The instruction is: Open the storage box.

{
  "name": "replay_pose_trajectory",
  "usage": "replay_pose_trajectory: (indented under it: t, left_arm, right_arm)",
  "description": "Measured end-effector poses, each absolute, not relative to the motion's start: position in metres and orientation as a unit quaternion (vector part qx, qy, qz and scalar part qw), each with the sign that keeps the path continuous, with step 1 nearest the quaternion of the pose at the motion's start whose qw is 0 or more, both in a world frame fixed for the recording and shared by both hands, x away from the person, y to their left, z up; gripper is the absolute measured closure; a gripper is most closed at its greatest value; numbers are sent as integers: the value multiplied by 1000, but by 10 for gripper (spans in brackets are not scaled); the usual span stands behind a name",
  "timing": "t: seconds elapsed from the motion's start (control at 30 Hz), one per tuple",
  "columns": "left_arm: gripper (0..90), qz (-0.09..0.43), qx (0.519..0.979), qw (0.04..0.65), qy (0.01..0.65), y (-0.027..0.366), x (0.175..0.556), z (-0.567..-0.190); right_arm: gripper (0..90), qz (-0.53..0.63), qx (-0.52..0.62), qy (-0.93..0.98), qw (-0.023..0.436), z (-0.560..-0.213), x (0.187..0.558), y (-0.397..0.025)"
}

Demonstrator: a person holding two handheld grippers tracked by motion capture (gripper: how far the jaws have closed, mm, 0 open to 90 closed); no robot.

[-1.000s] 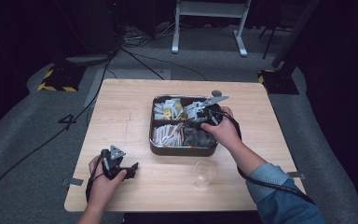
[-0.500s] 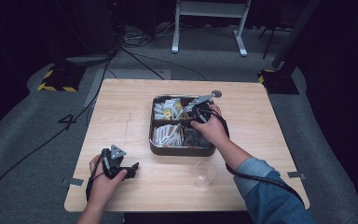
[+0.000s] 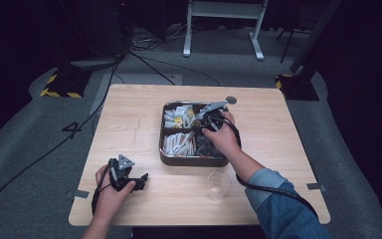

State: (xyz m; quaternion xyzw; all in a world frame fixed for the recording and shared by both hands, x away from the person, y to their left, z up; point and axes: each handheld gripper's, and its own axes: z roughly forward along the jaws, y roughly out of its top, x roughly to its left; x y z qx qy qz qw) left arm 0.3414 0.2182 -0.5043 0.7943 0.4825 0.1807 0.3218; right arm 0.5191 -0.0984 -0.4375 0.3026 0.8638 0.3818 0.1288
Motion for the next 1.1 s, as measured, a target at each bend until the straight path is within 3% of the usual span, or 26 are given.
replay_pose_trajectory:
  t: [0.4,1.1]
  left_arm:
    - [113,179,796,321,481,218,342,-504]
    - [83,173,800,322,476,216,346,-505]
  right_arm:
    - [590,386,302,862,129,-434,518,-99]
    - [590,433,286,844,137,-387,503,-127]
